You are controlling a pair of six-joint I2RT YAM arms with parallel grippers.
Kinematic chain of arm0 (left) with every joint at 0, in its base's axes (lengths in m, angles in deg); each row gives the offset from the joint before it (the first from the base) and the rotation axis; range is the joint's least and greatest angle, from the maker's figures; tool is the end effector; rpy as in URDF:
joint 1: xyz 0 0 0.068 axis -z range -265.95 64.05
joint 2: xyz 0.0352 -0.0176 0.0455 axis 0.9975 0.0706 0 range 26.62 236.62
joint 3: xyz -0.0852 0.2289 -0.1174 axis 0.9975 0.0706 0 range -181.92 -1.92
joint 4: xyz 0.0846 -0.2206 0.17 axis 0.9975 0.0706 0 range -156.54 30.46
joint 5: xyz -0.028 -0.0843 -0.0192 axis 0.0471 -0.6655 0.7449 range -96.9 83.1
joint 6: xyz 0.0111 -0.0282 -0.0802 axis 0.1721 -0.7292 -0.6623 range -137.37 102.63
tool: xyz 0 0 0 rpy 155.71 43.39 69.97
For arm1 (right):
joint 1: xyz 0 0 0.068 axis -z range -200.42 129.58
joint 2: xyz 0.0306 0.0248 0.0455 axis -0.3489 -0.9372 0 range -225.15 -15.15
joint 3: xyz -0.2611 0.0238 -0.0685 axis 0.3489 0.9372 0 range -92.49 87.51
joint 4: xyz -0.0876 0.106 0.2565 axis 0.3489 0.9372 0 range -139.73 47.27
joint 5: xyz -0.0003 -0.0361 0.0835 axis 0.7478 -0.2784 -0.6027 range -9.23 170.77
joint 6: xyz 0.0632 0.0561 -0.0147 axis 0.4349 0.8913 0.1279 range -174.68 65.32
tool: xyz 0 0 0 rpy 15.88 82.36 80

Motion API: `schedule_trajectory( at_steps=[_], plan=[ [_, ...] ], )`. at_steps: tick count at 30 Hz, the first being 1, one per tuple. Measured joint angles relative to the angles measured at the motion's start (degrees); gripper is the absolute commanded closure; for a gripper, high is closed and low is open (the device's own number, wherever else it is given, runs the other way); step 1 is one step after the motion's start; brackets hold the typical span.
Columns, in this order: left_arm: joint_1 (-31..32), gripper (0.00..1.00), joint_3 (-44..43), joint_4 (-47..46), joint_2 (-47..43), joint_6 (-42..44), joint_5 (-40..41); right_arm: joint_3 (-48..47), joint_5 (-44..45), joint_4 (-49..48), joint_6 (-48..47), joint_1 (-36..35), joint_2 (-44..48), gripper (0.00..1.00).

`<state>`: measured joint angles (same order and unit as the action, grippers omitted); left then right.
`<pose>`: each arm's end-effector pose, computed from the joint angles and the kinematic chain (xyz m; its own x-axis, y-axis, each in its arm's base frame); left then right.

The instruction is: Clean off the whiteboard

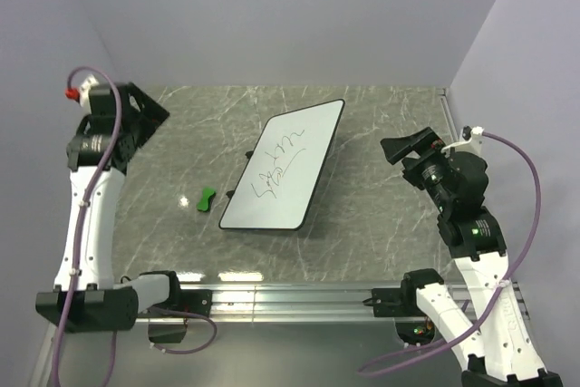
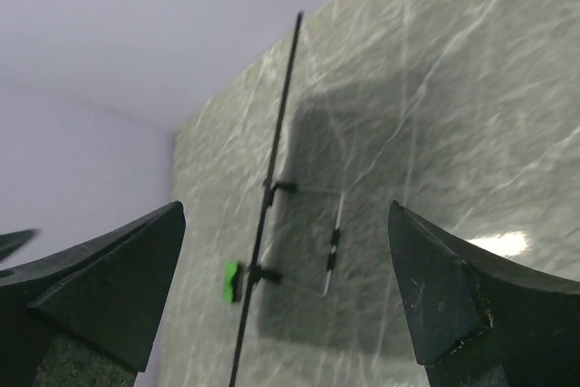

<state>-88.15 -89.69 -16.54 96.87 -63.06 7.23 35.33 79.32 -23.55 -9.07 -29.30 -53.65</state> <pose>0.3003 0.0300 0.4215 -0.2011 -0.7021 -0.6831 -0.5537 0.6567 -0.5120 0.2125 0.0351 0.3679 -0.2773 0.6797 -0.6791 0.0277 0.7122 0.7015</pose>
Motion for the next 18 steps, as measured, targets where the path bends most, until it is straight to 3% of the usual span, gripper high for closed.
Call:
schedule_trajectory(
  at_steps=[3, 8, 14, 18],
  plan=[
    [-0.13, 0.02, 10.03, -1.38, -4.7, 0.11, -4.31, 0.0, -3.23, 0.55, 1.11, -0.28, 0.13, 0.0],
    [-0.09, 0.13, 22.86, -1.36, -5.6, -0.85, -6.08, -0.26, -7.19, 1.6, 2.12, -1.38, -0.39, 0.0],
    [0.59, 0.25, 27.67, -2.47, 0.85, -0.96, -5.97, -7.58, -8.76, 6.84, -0.55, -2.05, -5.11, 0.0],
    [2.64, 0.21, 28.5, -6.4, 4.66, 1.53, -6.19, -10.16, -8.87, 8.66, -3.23, -2.12, -7.45, 0.0]
  ],
)
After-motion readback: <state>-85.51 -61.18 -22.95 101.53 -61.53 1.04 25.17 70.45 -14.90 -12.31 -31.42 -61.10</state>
